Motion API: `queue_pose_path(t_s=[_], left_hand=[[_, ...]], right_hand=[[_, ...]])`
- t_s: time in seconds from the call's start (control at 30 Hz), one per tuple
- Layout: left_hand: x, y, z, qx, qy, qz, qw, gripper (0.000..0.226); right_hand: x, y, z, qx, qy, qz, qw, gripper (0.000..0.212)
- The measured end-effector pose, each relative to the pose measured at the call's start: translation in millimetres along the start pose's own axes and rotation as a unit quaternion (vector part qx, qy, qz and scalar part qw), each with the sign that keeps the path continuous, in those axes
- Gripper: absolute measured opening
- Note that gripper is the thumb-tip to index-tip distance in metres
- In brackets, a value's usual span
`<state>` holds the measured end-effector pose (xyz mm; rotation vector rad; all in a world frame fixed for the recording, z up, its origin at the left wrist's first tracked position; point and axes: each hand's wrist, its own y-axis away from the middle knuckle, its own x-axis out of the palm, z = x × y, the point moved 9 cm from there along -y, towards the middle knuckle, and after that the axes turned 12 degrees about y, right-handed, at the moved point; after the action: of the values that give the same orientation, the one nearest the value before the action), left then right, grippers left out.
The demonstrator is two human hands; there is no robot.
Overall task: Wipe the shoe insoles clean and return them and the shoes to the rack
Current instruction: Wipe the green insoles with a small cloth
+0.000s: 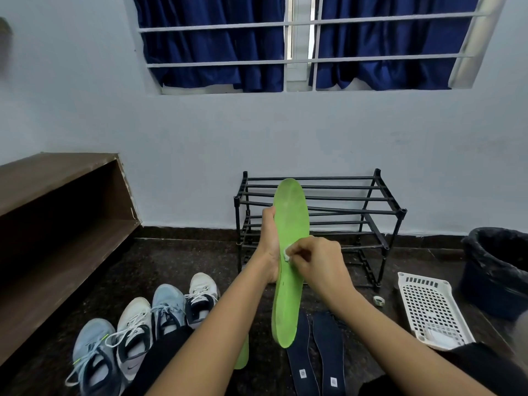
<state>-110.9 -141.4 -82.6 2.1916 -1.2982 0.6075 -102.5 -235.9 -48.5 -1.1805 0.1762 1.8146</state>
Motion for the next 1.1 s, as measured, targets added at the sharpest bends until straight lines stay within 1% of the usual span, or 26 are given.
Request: queue_pose_path(t_s=[0.2,0.27,0.33,0.43,0.47,0.53,0.6,0.7,0.83,0.97,1.1], left_hand=[[3.1,5.2,3.5,-0.003,-0.007,0.001,1.0,0.05],[9.7,8.8,10.5,-0.016,-0.03,0.016,0.999,0.052],[15.4,9.4,20.0,-0.03,-0.052,0.035,0.998,0.06],[20.8,10.9,26.3,-0.051,-0.05,0.06,0.996,0.068],[19.9,10.5,25.4,-0.055,-0.046,0.06,0.996,0.068],[17.2,9.4,22.7,-0.06,-0.042,0.061,0.995,0.068],[13.1,8.7,19.9,-0.052,-0.031,0.046,0.997,0.064],[6.1,8.5,13.4,-0.026,-0.004,0.019,0.999,0.05],[0.4,4.5,7.8,-0.004,0.01,0.004,1.0,0.052],[4.1,4.9,12.4,-0.005,-0.016,0.002,1.0,0.054],[17.1,8.0,22.4,-0.026,-0.039,0.026,0.999,0.056]], right_hand=[[-6.3,-5.3,-1.8,-0.01,0.024,-0.003,1.0,0.018],[-15.1,-12.0,-8.0,-0.006,0.045,-0.023,0.999,0.019],[-26.7,-18.4,-16.5,0.005,0.046,-0.048,0.998,0.019],[-40.4,-21.6,-20.4,0.008,0.036,-0.092,0.995,0.019],[-40.9,-21.1,-19.2,0.003,0.035,-0.094,0.995,0.018],[-34.0,-20.5,-17.8,-0.002,0.033,-0.07,0.997,0.015],[-23.5,-19.9,-18.2,-0.001,0.017,-0.026,1.0,0.014],[-11.2,-14.3,-12.6,-0.019,0.029,0.025,0.999,0.016],[-4.7,-7.8,-4.2,-0.036,0.026,0.038,0.998,0.015],[-5.9,-11.0,-7.1,-0.027,0.017,0.018,0.999,0.015],[-29.4,-23.5,-17.3,-0.01,0.036,-0.056,0.998,0.017]])
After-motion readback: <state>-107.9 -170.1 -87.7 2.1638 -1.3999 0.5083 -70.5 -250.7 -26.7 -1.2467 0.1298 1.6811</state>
